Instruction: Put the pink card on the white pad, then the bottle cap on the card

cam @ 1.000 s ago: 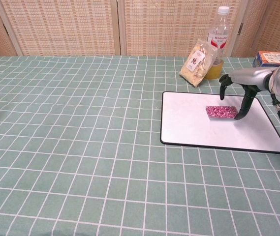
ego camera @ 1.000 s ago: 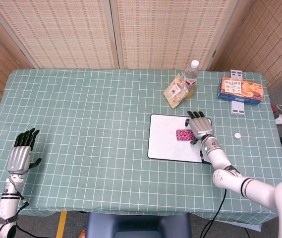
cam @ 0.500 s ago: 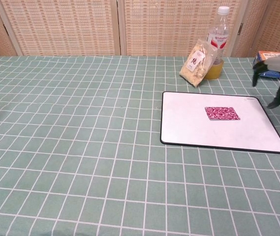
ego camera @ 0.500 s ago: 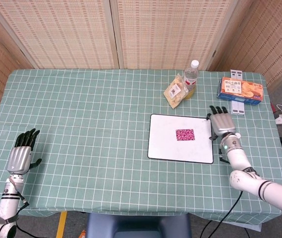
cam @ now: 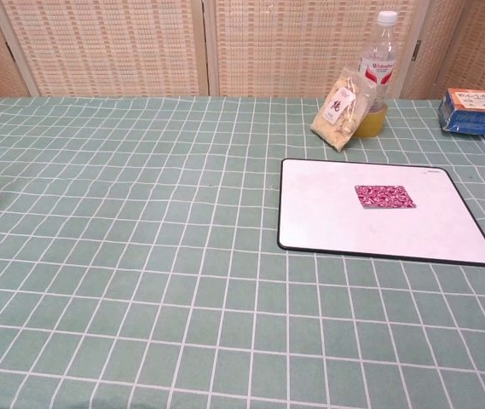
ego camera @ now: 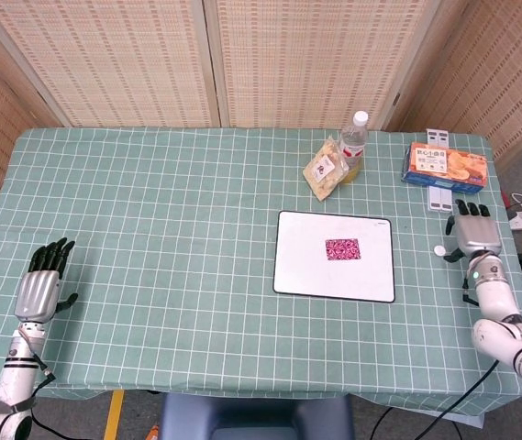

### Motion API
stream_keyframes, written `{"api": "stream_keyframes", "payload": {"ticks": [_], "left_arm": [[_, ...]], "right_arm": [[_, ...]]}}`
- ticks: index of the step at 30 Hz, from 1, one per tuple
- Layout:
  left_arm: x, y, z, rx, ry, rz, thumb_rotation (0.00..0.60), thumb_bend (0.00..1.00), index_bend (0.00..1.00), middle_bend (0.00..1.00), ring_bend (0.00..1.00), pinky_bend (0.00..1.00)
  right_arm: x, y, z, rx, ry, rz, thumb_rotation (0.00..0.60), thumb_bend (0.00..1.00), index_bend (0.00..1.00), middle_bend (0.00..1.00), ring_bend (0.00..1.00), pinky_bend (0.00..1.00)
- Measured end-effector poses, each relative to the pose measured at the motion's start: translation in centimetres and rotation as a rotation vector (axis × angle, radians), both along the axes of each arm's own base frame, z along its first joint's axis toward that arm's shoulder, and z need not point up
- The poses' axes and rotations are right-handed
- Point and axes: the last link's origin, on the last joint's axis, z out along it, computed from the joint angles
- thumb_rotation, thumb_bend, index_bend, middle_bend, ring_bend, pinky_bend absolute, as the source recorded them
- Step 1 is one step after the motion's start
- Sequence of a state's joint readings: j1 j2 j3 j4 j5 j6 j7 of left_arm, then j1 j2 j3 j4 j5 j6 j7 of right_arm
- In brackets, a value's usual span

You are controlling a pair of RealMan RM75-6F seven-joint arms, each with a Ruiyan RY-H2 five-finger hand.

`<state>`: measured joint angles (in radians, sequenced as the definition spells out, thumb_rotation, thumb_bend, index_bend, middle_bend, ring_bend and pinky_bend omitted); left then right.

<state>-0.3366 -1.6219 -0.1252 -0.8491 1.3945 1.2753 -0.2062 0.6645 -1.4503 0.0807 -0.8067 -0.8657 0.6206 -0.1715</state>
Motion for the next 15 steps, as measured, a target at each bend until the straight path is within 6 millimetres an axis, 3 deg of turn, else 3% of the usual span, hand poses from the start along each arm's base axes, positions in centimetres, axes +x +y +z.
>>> {"api": "stream_keyframes", "payload": {"ticks": [5,15], "left_arm": [[0.0,0.0,-0.1,-0.005,0.000,0.001,0.600,0.16,0.00,0.00,0.00,0.00],[-0.1,0.0,0.0,-0.005,-0.008,0.002,0.600,0.16,0.00,0.00,0.00,0.00]], "right_arm": [[-1.3,0.3,-0.7,0.016,0.013,-0.035,0.471,0.10,0.47,0.00,0.00,0.00],[-0.8,-0.3,-1.5,0.033,0.017,-0.023,0.477,0.11,0.47,0.00,0.00,0.00]]}}
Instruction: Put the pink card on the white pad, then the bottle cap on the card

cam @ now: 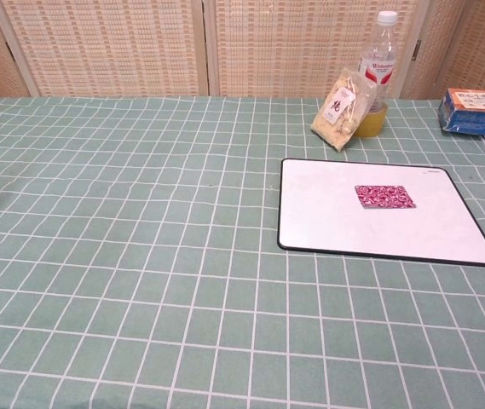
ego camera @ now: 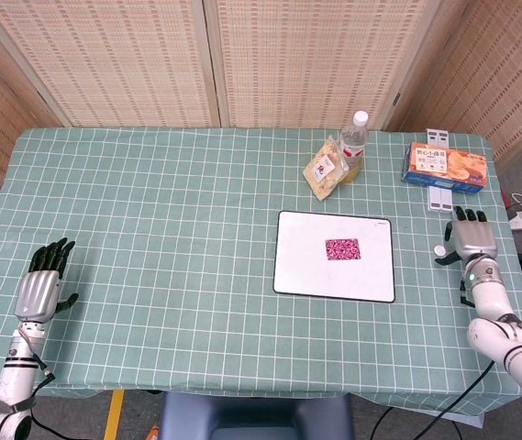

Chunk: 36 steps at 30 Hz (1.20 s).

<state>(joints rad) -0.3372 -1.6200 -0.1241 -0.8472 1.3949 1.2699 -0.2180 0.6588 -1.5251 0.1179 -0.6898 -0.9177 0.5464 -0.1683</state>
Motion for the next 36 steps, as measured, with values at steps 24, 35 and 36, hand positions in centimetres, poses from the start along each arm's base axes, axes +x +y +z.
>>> {"api": "stream_keyframes", "payload": {"ticks": [24,35,36], "left_arm": [[-0.16,0.12,-0.03,-0.011,-0.019,0.017,0.600,0.16,0.00,0.00,0.00,0.00],[-0.22,0.10,-0.01,-0.014,-0.022,0.020,0.600,0.16,0.00,0.00,0.00,0.00],[-0.22,0.11,-0.01,-0.014,-0.022,0.020,0.600,0.16,0.00,0.00,0.00,0.00]], "right_arm": [[-0.45,-0.15,-0.15,0.036,0.030,-0.028,0.600,0.15,0.40,0.00,0.00,0.00],[-0.02,-0.82,-0.78,0.039,0.024,-0.026,0.600,0.15,0.43,0.00,0.00,0.00],[0.03,-0.88,-0.83,0.038,0.023,-0.025,0.600,0.15,0.43,0.00,0.00,0.00]]}}
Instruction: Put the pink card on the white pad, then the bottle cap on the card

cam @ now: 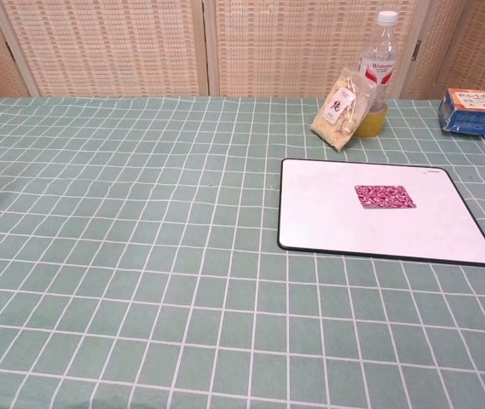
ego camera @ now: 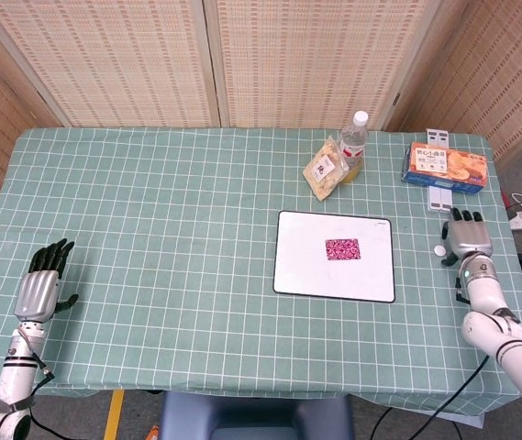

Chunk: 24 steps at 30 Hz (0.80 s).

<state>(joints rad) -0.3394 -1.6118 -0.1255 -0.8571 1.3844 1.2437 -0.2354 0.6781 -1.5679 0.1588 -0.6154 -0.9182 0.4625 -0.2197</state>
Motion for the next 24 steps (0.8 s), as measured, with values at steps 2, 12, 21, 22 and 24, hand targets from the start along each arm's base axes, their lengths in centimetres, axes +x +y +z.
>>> {"api": "stream_keyframes", "payload": {"ticks": [2,12,21,22,24], "left_arm": [[0.00,0.01,0.02,0.000,-0.001,-0.001,0.600,0.16,0.00,0.00,0.00,0.00],[-0.04,0.02,0.08,0.003,0.000,0.000,0.600,0.16,0.00,0.00,0.00,0.00],[-0.09,0.05,0.07,0.001,-0.001,0.002,0.600,0.16,0.00,0.00,0.00,0.00],[-0.09,0.05,0.07,0.000,-0.001,0.002,0.600,0.16,0.00,0.00,0.00,0.00],[-0.10,0.06,0.06,-0.001,-0.002,0.002,0.600,0.16,0.00,0.00,0.00,0.00]], "right_arm": [[0.08,-0.12,-0.08,-0.001,-0.002,0.001,0.600,0.15,0.43,0.00,0.00,0.00],[0.04,-0.50,-0.59,0.007,0.007,-0.007,0.600,0.15,0.44,0.00,0.00,0.00],[0.12,-0.87,-0.82,0.004,0.000,-0.014,0.600,0.15,0.46,0.00,0.00,0.00],[0.13,-0.90,-0.81,0.004,0.000,-0.014,0.600,0.15,0.46,0.00,0.00,0.00],[0.13,-0.94,-0.79,0.003,0.002,-0.013,0.600,0.15,0.46,0.00,0.00,0.00]]}}
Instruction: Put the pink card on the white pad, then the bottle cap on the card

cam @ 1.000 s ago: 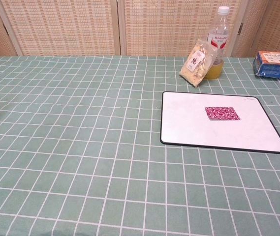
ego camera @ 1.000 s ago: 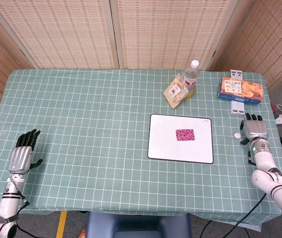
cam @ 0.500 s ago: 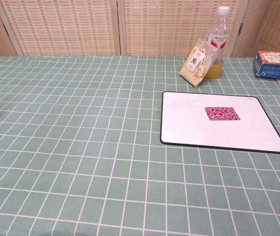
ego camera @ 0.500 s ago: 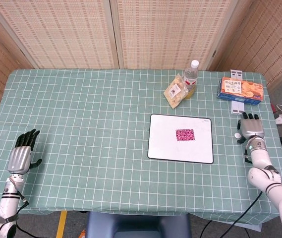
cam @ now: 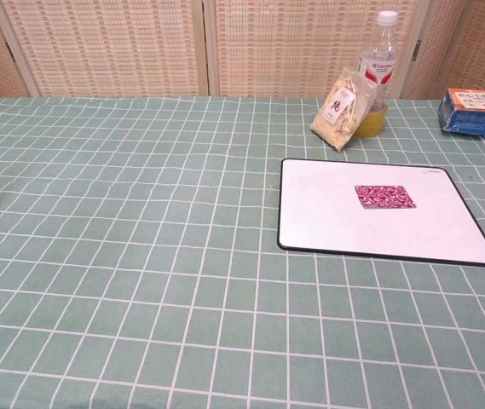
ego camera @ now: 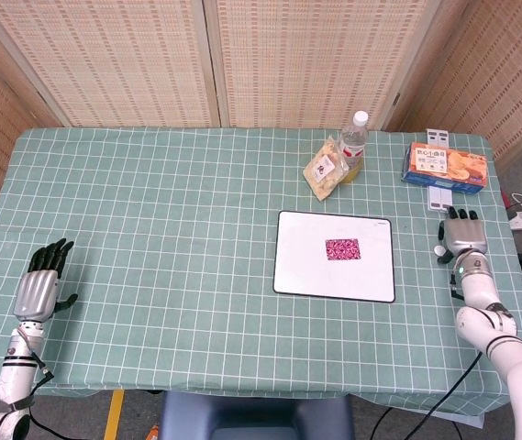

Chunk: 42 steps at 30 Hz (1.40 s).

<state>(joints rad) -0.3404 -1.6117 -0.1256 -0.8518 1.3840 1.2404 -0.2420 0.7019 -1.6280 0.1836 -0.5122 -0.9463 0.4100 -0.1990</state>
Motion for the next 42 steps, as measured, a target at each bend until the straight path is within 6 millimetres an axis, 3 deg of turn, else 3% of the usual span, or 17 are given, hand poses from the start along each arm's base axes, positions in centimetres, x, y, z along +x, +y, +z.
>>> {"api": "stream_keyframes", "payload": {"ticks": [42], "left_arm": [[-0.25,0.01,-0.02,-0.010,-0.008,0.014,0.600,0.16,0.00,0.00,0.00,0.00]], "right_arm": [[-0.09,-0.68,-0.52,-0.002,-0.014,-0.039,0.600,0.15,0.53,0.02,0.00,0.00]]}}
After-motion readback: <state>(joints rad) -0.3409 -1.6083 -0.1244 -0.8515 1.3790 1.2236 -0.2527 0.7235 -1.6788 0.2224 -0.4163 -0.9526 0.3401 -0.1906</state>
